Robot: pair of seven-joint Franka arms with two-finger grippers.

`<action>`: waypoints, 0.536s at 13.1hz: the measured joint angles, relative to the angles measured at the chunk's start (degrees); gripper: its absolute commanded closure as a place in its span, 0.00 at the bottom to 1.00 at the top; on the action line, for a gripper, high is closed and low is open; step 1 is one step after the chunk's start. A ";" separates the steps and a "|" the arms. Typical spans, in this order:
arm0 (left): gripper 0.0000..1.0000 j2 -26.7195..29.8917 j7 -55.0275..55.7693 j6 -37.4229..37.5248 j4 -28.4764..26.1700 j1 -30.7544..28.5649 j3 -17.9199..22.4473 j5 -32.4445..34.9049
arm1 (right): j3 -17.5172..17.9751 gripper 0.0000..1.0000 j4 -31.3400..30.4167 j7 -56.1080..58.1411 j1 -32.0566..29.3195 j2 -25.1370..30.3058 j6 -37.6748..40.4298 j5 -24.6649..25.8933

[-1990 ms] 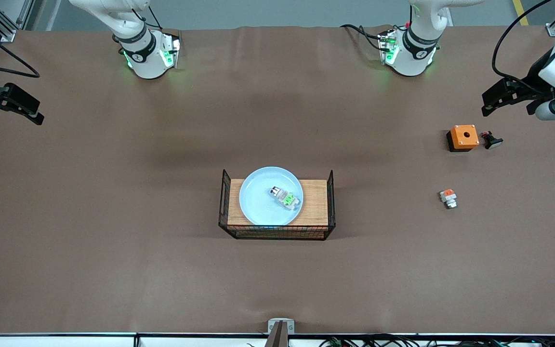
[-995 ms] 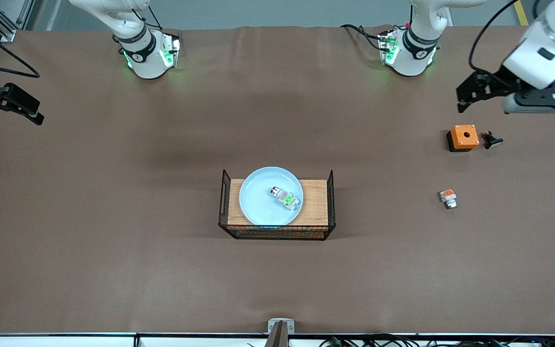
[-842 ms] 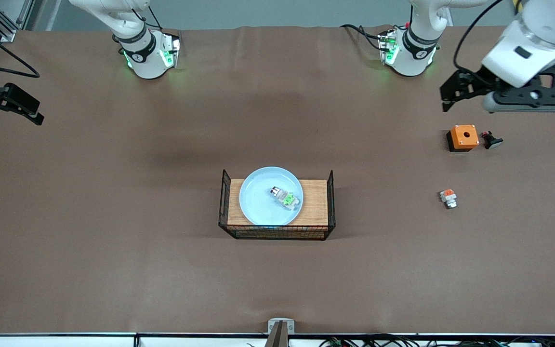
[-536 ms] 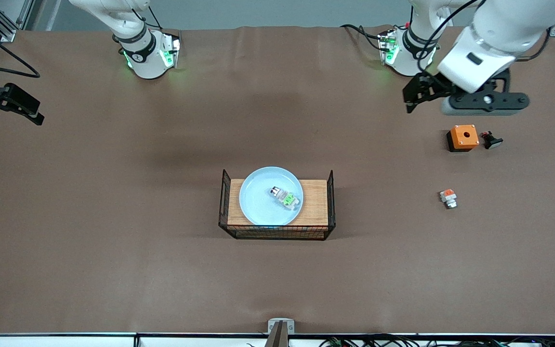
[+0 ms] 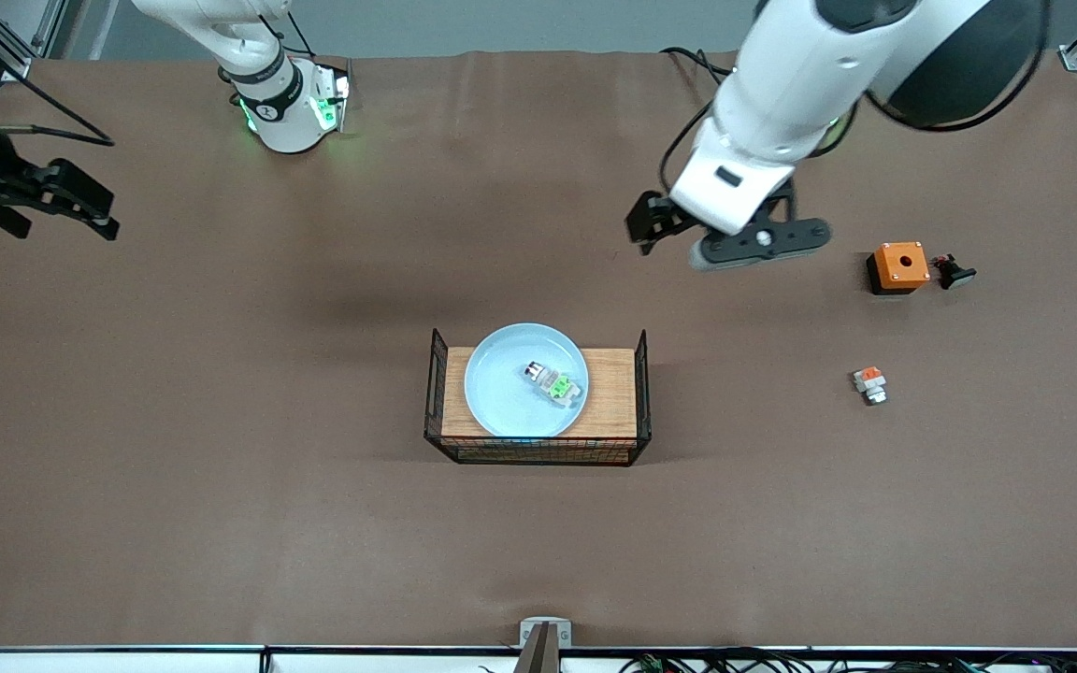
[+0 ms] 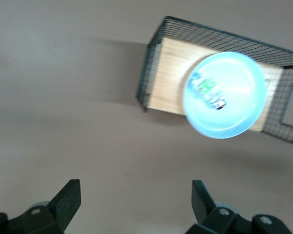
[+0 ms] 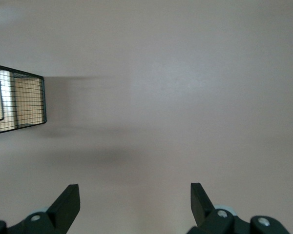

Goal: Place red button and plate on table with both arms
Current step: 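Move the left gripper over the green button on the plate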

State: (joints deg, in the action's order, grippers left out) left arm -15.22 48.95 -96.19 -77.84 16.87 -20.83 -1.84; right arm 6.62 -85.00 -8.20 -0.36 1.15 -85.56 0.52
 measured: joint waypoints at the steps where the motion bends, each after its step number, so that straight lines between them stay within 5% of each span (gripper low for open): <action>1: 0.01 -1.35 1.42 -2.03 0.04 1.16 0.04 0.00 | 0.06 0.00 0.00 -1.36 1.12 0.00 0.00 0.00; 7: 0.06 -10.38 10.13 -11.33 1.40 7.01 1.22 4.68 | 0.31 0.00 0.01 -20.56 9.70 0.01 1.97 1.00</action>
State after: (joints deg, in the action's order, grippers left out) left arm -25.60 59.08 -107.52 -76.44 23.88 -19.61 2.84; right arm 6.93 -84.99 -28.76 9.34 1.15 -83.59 1.51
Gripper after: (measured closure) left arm 0.048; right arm 0.000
